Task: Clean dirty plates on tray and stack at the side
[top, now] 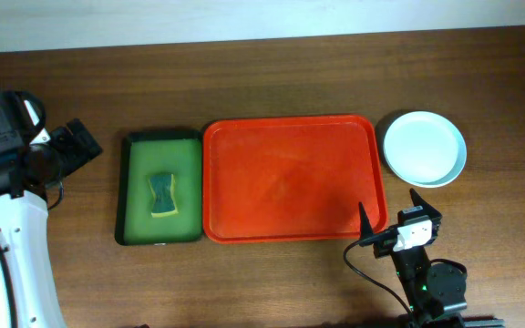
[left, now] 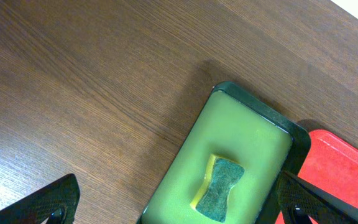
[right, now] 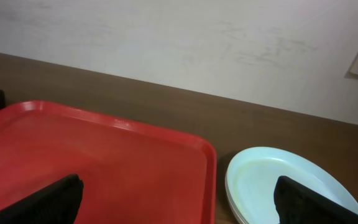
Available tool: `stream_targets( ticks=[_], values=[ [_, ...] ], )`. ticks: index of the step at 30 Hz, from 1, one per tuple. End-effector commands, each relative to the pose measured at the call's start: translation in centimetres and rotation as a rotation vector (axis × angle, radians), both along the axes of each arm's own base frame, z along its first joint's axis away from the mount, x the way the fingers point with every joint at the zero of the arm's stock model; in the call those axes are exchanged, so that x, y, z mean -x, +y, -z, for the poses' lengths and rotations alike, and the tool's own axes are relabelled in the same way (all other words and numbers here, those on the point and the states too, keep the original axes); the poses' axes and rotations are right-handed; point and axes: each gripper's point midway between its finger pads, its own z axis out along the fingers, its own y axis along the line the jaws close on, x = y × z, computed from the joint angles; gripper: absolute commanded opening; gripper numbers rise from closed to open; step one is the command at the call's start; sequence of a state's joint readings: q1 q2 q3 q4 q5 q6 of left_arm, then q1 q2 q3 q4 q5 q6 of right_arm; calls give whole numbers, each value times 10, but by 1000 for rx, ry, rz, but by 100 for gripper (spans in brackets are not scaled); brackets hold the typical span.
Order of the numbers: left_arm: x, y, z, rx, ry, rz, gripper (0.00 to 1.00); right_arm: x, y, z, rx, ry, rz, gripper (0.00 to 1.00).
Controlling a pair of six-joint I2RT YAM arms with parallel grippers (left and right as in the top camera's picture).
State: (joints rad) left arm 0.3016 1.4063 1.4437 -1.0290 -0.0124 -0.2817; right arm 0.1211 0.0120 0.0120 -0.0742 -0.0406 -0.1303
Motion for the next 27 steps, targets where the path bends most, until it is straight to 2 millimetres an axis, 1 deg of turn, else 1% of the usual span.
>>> stream_targets(
  ticks=[1,3,4,5,6,24,26,27],
  values=[
    [1,2,-5,-5,-14,-15,99,-1,-9,3,-3,4,51,98],
    [1,2,-5,-5,-14,-15,99,-1,-11,3,-3,4,64,98],
    [1,2,-5,-5,-14,-15,99,-1,-13,3,-27,7,78,98],
    [1,2,-5,-5,-14,-15,99,-2,-19,2,-92,11,118,98],
    [1,2,-5,-5,-14,-15,99,-2,-20,2,-115,12,124,98],
    [1,2,-3,-4,-9,-15,99,-2,-18,2,-115,13,115,98],
    [1,2,-5,-5,-14,-14,99,-2,-18,2,-115,13,115,99],
    [3,1,-9,-9,-26,-15,99,-2,-18,2,-115,13,115,98]
  ],
)
